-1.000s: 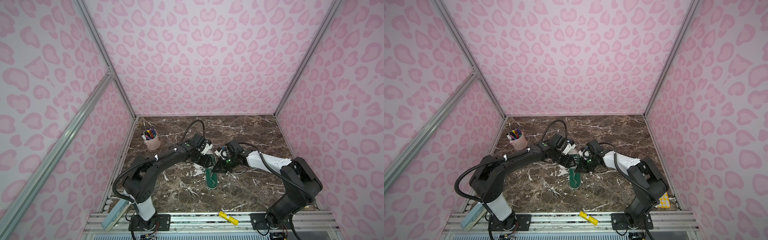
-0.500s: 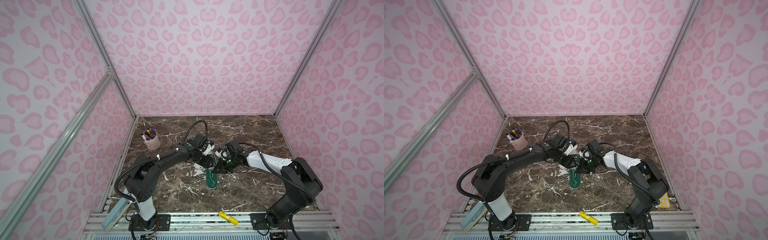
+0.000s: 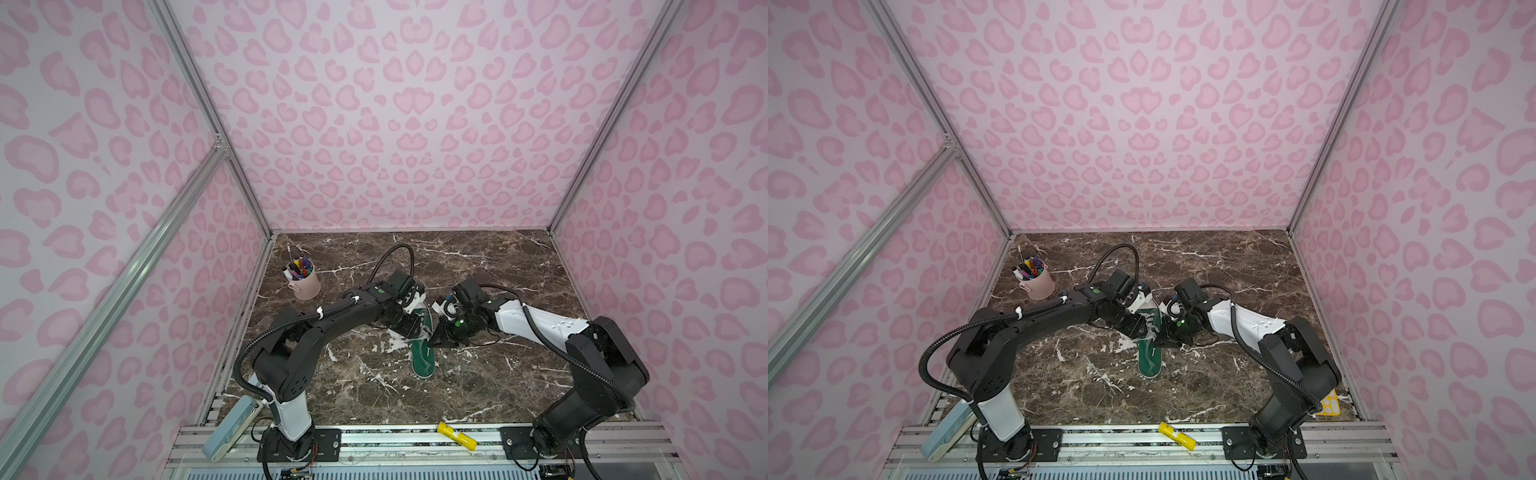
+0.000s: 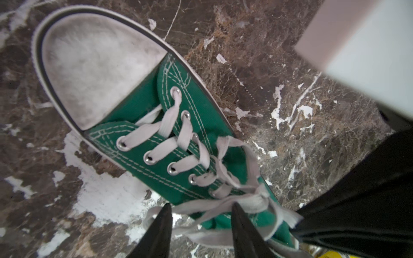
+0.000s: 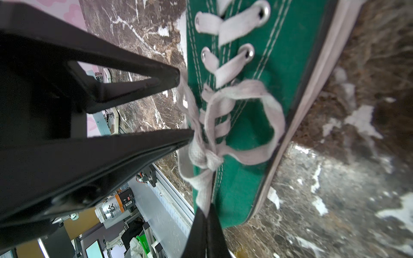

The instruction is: Tie the shoes

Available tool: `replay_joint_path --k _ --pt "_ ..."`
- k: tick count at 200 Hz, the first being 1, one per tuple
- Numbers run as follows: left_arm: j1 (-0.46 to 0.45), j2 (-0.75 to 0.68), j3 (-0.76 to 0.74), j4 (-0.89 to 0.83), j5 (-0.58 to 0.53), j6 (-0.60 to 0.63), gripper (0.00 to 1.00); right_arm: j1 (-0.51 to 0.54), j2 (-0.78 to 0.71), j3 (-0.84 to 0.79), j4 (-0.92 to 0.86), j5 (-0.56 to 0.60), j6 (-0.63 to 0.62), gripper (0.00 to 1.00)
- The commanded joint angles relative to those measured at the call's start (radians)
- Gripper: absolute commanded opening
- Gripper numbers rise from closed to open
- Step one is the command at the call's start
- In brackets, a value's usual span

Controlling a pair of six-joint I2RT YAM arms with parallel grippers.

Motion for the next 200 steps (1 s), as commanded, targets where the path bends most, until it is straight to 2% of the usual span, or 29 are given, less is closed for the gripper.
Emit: replay_joint_path --k 1,16,33,77,109,133,157,200 --pt "0.000 -0.001 0.005 -0.016 -0.012 0.010 0.51 0.001 0.015 0.013 -0.080 0.022 -0.050 0.00" --pt "0.000 0.003 0.011 -0.024 -0.019 0.010 0.52 0.000 0.026 0.023 -0.116 0.034 -0.075 0.00" --pt "0.000 -0.008 0.010 -0.024 -0.012 0.012 0.59 0.000 0.026 0.020 -0.112 0.031 -0.080 0.00" --pt "0.012 -0.141 -0.061 0.036 0.055 -0.025 0.66 0.001 0.038 0.015 -0.084 0.020 -0.073 0.00" --pt "0.022 -0.219 -0.203 0.080 0.095 0.001 0.67 0.001 0.049 0.024 -0.078 0.014 -0.079 0.00" --pt "0.024 -0.275 -0.299 0.136 0.084 0.053 0.68 0.001 0.053 0.030 -0.071 0.004 -0.076 0.00" --pt "0.028 -0.260 -0.334 0.179 0.071 0.099 0.69 0.001 0.060 0.034 -0.078 0.001 -0.085 0.00" --pt "0.033 -0.179 -0.302 0.261 0.122 0.121 0.68 0.001 0.060 0.038 -0.083 -0.001 -0.088 0.00"
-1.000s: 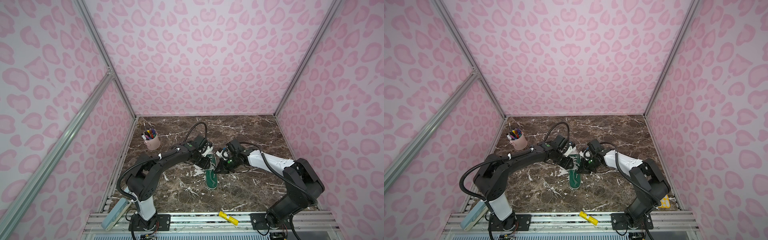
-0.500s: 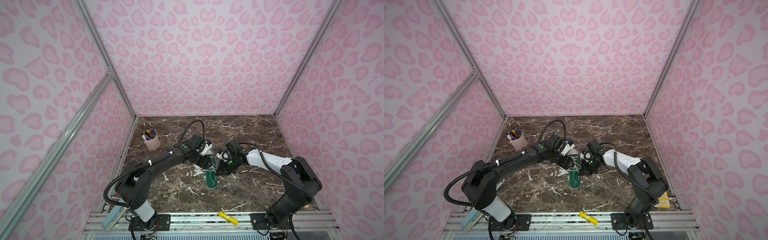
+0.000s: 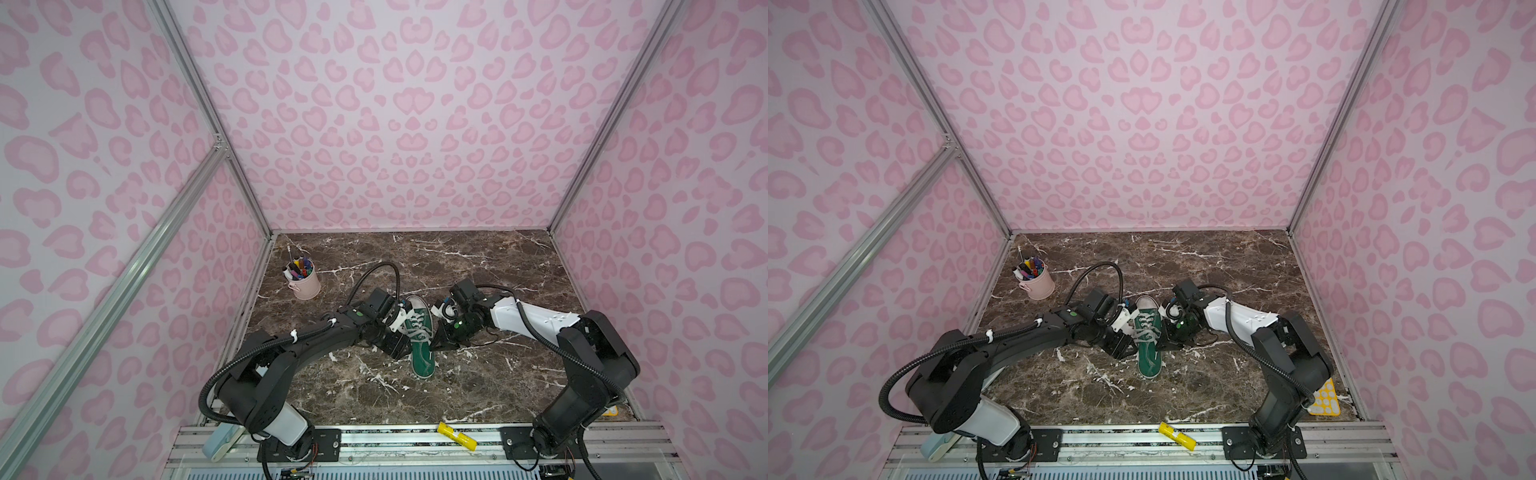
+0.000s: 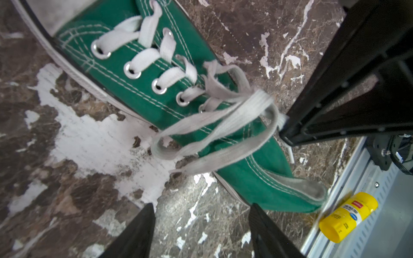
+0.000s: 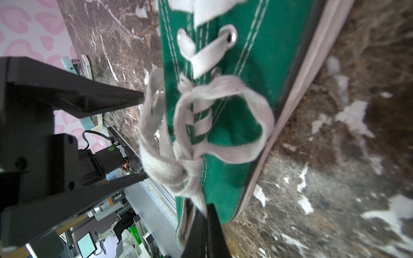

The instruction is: Tie the shoes

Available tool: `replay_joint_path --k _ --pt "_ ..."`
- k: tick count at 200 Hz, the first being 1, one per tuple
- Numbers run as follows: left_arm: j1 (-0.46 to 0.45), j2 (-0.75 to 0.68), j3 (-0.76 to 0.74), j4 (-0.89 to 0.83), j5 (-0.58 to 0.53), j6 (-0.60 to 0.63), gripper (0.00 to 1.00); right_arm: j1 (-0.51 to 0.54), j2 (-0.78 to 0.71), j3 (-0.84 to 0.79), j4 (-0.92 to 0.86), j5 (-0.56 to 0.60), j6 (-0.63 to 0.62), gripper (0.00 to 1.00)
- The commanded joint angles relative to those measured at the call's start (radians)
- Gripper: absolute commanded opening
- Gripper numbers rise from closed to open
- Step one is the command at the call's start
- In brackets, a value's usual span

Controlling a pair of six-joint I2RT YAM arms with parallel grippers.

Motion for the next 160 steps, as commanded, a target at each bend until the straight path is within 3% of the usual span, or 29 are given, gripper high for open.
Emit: replay_joint_path --k 1,30,54,87,112,160 --pt "0.003 0.030 0.021 0.088 0.039 0.039 0.68 0.001 0.006 0.004 -0.013 -0.012 -0.011 0.00" --pt "0.013 0.078 0.058 0.099 0.097 0.050 0.65 0.000 0.011 0.008 -0.016 -0.014 -0.014 0.00" --pt "0.018 0.104 0.072 0.095 0.147 0.062 0.57 0.000 0.012 0.012 -0.017 -0.015 -0.011 0.00" --pt "0.020 0.112 0.064 0.078 0.165 0.056 0.29 0.001 0.011 0.012 -0.015 -0.019 -0.005 0.00" --pt "0.022 0.074 0.045 0.069 0.137 0.047 0.15 0.001 0.004 -0.003 0.024 -0.048 0.020 0.00" --pt "0.031 0.020 0.071 0.004 0.090 0.055 0.06 0.025 0.002 -0.020 0.116 -0.089 0.090 0.00"
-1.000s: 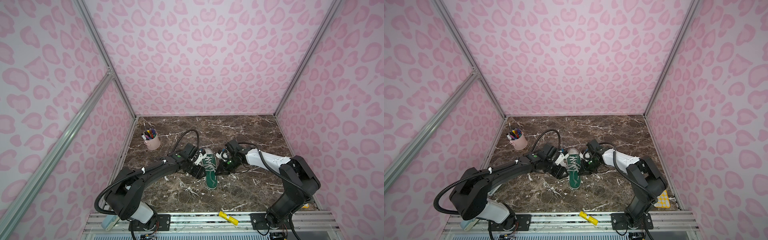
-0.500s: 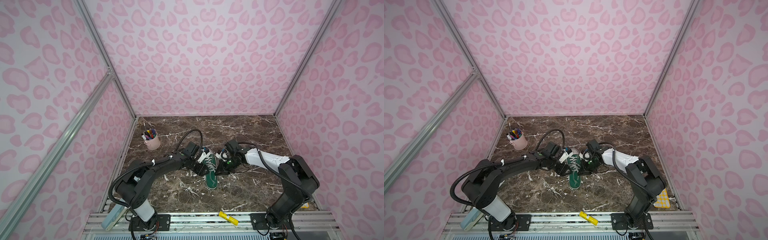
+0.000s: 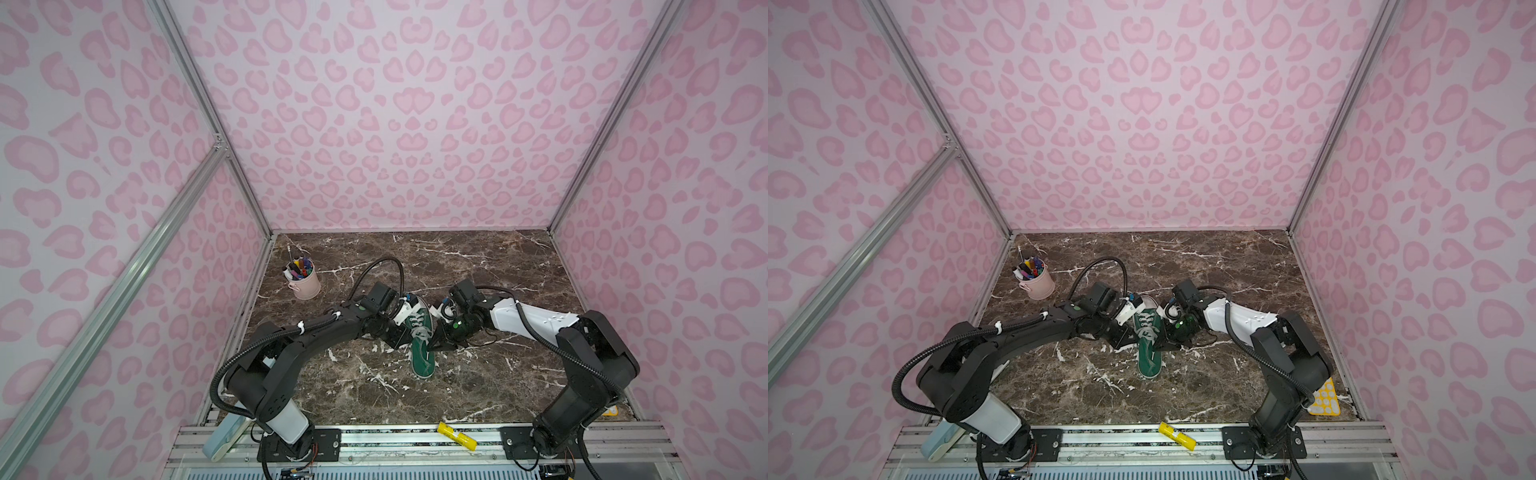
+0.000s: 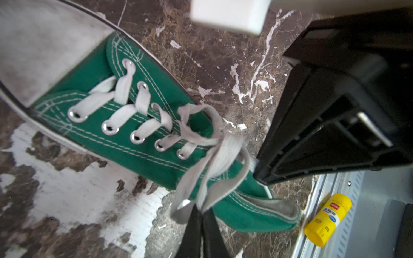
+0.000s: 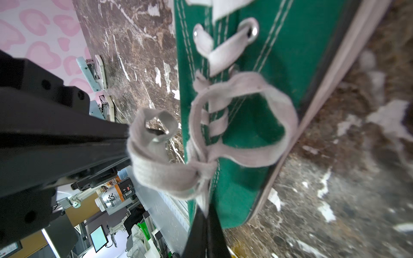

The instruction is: Tie the shoes

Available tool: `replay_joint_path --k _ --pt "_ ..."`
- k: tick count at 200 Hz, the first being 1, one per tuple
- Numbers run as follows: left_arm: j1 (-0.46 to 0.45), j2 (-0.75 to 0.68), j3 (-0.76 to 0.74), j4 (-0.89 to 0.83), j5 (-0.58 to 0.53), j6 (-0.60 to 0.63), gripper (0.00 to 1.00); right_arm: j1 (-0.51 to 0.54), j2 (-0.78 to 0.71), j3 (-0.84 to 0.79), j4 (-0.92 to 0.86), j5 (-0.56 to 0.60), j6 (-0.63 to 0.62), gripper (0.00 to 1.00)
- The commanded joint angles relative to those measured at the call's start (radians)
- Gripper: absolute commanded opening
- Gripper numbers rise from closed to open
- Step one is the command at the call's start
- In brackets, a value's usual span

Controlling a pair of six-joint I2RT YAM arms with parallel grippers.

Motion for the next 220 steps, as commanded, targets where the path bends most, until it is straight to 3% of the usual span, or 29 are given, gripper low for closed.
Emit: replay_joint_path --k 1,62,97,154,220 --pt "0.006 -0.015 0.022 -0.044 -0.025 0.008 0.06 0.013 0.003 -0.002 0.054 -0.032 0.037 0.00" --pt "0.016 -0.039 0.044 -0.092 -0.057 0.012 0.05 0.051 0.036 0.027 0.121 -0.038 0.084 0.00" --pt "0.017 -0.028 0.058 -0.111 -0.049 0.013 0.05 0.029 0.005 0.038 0.073 -0.016 0.062 0.25" --pt "0.017 -0.038 0.070 -0.136 -0.049 0.018 0.05 -0.089 -0.124 0.110 -0.222 0.164 -0.127 0.35" --pt "0.004 -0.050 0.066 -0.138 -0.049 -0.003 0.06 0.002 -0.021 0.222 -0.244 0.236 -0.226 0.40"
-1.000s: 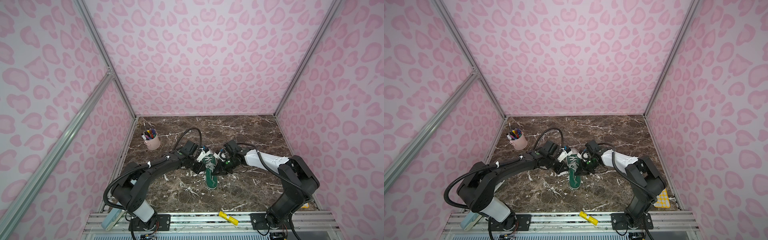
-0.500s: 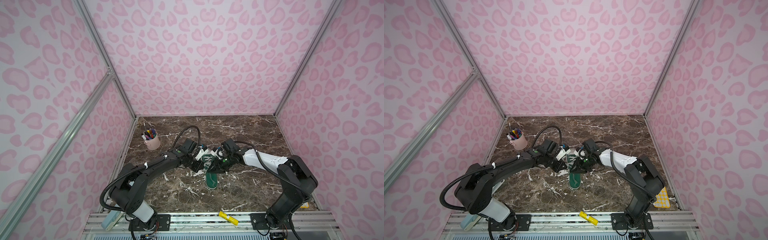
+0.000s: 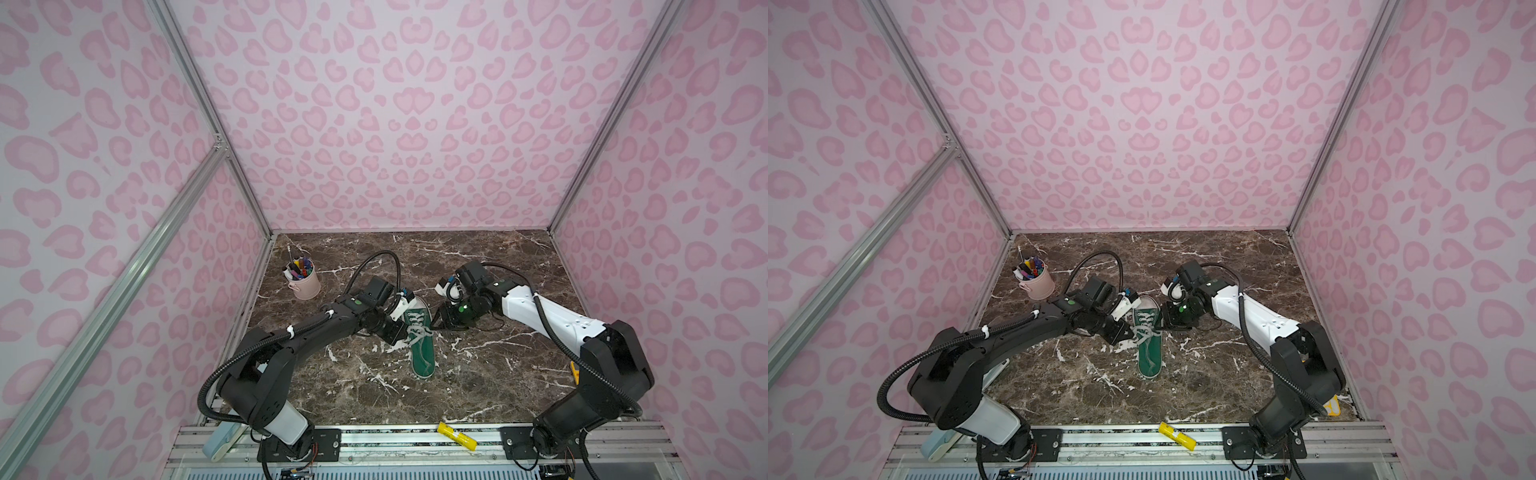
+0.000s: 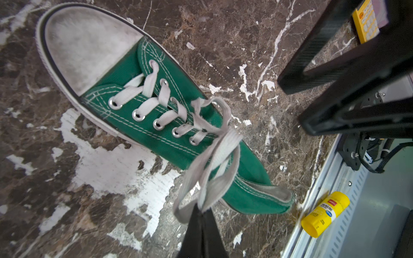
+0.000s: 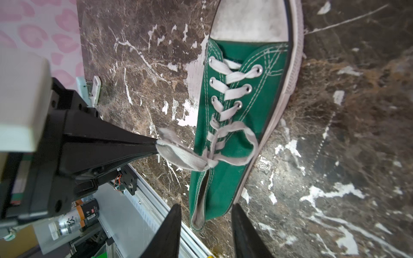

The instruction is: Tie the shoes

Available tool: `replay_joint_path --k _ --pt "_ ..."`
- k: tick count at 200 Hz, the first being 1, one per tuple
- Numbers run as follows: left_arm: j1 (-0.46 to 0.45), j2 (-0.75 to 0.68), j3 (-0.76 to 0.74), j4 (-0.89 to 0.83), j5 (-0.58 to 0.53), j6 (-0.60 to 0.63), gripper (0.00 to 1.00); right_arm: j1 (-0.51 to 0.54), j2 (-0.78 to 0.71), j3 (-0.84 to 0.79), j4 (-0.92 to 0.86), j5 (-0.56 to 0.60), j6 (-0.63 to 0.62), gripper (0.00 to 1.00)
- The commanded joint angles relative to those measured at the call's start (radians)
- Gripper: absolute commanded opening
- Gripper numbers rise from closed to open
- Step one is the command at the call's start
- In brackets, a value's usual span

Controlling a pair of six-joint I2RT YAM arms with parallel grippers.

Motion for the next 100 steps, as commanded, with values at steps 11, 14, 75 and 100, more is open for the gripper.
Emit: replay_joint_path --k 11,14,75,100 --pt "-0.007 -0.008 0.011 -0.008 0.000 -0.006 0.06 0.043 0.050 0.026 -0.017 0.028 -0.052 0.41" --pt "-0.008 -0.009 0.011 -0.008 -0.001 -0.007 0.06 0.047 0.056 0.029 -0.012 0.026 -0.052 0.41" --pt "-0.022 -0.020 -0.009 -0.008 -0.008 -0.021 0.06 0.059 0.132 0.047 0.065 0.057 -0.005 0.39" --pt "-0.033 -0.026 -0.021 0.002 -0.009 -0.032 0.08 0.059 0.134 0.038 0.101 0.085 0.019 0.38"
